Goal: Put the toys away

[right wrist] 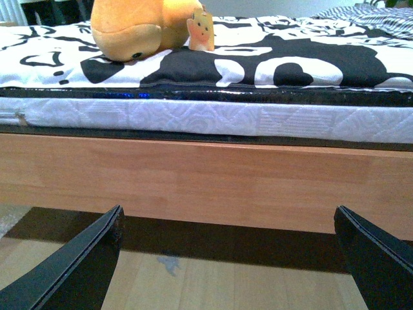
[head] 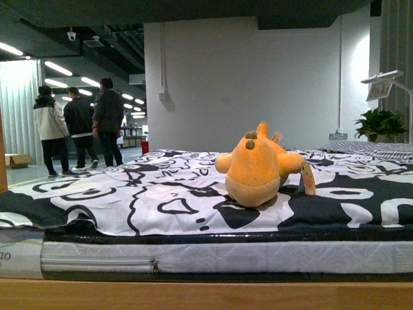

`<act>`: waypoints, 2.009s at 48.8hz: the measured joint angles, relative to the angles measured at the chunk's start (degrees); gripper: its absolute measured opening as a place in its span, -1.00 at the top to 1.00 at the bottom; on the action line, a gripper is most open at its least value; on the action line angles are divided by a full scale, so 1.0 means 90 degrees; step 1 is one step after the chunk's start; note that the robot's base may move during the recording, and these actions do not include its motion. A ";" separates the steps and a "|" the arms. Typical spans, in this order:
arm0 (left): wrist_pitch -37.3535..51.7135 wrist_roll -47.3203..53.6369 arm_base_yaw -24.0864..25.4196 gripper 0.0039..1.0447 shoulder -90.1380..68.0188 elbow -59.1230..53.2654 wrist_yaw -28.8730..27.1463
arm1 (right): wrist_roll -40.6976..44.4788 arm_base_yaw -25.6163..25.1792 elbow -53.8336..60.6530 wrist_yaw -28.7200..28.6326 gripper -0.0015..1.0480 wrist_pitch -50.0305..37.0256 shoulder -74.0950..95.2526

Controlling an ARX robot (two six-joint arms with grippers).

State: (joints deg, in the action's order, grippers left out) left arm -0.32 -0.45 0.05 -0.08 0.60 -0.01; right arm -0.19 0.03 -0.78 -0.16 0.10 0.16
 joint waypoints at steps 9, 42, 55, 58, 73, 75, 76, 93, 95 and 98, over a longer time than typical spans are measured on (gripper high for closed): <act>0.0000 0.0000 0.0000 -0.89 0.0000 0.0000 0.0002 | 0.0000 0.0000 0.0000 0.0000 -0.87 0.0000 -0.0002; 0.0000 0.0002 0.0000 -0.89 -0.0002 0.0000 0.0002 | -0.1248 -0.0840 -0.0882 -0.2295 -0.87 -0.2268 0.2773; 0.0000 0.0005 0.0000 -0.89 -0.0002 0.0000 0.0002 | -0.0809 0.0852 -0.2917 -0.0940 -0.87 -0.3512 0.5452; -0.0002 0.0002 0.0000 -0.89 -0.0002 0.0000 0.0002 | -0.0687 0.1178 -0.3395 -0.0690 -0.87 -0.3524 0.5926; 0.0000 0.0002 0.0000 -0.89 -0.0002 0.0000 0.0002 | 0.0034 0.2397 -0.5540 0.0636 -0.87 -0.3388 0.8221; -0.0002 0.0002 0.0000 -0.89 -0.0002 0.0000 0.0002 | 0.0119 0.2460 -0.5744 0.0770 -0.87 -0.3376 0.8466; 0.0000 0.0002 0.0000 -0.89 -0.0002 0.0000 0.0002 | 0.0146 0.2475 -0.5824 0.0828 -0.87 -0.3373 0.8558; 0.0000 0.0002 0.0000 -0.89 -0.0002 0.0000 0.0002 | 0.0527 0.2589 -0.6766 0.1683 -0.87 -0.3230 0.9590; 0.0000 0.0002 0.0000 -0.89 -0.0002 0.0000 0.0002 | 0.0607 0.2594 -0.6839 0.1785 -0.87 -0.3232 0.9729; 0.0000 0.0002 0.0000 -0.89 -0.0002 0.0000 0.0002 | 0.0729 0.2591 -0.6897 0.1967 -0.87 -0.3283 0.9930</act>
State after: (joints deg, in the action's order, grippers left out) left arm -0.32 -0.43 0.05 -0.10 0.60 0.01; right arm 6.37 23.35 -62.85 17.54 -29.45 89.54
